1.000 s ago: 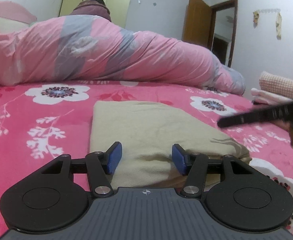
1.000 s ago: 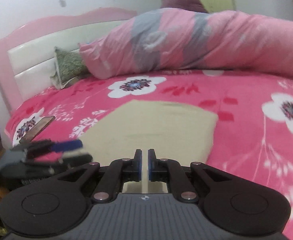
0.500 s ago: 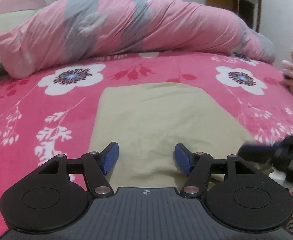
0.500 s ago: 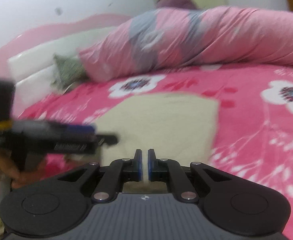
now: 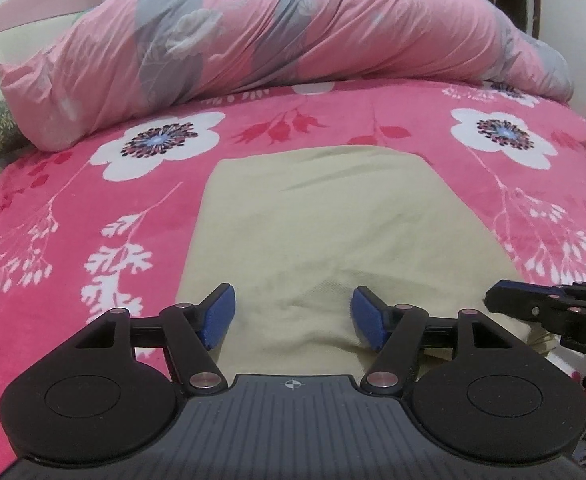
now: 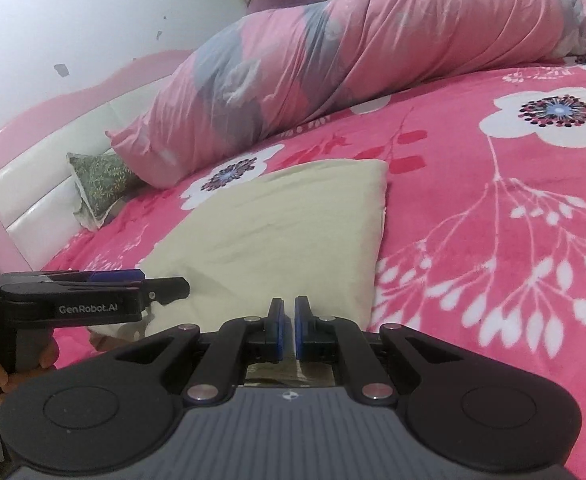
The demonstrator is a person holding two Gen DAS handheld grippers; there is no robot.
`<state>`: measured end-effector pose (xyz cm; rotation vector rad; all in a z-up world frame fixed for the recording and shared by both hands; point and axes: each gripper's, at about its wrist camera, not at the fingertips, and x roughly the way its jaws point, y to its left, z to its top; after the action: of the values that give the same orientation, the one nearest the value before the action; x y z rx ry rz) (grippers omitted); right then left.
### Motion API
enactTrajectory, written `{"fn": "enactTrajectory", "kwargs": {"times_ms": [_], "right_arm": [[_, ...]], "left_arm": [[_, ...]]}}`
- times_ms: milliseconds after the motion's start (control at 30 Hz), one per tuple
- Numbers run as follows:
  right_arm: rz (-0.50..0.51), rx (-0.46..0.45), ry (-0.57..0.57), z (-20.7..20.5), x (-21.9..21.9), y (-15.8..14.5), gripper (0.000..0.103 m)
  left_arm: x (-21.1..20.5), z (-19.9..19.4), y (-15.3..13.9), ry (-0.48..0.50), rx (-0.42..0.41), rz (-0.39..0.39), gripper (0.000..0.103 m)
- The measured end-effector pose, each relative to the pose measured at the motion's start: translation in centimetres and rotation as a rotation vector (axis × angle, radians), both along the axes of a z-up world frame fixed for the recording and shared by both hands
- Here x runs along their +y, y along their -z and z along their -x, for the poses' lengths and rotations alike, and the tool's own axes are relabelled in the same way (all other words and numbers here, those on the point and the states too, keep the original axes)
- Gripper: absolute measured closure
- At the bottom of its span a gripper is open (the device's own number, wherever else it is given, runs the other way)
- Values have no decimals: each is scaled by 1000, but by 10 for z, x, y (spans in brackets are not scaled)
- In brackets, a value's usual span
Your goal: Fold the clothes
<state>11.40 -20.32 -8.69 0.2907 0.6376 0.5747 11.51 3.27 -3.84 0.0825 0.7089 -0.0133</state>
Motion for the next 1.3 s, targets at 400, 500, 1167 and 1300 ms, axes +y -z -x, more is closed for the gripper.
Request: {"fn": "enactTrajectory", "kwargs": {"times_ms": [400, 500, 1167, 1300], "right_arm": [[97, -101, -122, 27, 20, 1, 98], [112, -90, -128, 25, 23, -8, 98], [220, -113, -88, -81, 38, -29, 97], [208, -147, -49, -110, 43, -31, 97]], "left_arm": [[-8, -2, 1, -5, 14, -45, 35], [-10, -2, 1, -5, 12, -60, 35], [-13, -3, -1, -13, 30, -83, 35], [-13, -3, -1, -11, 31, -89, 35]]}}
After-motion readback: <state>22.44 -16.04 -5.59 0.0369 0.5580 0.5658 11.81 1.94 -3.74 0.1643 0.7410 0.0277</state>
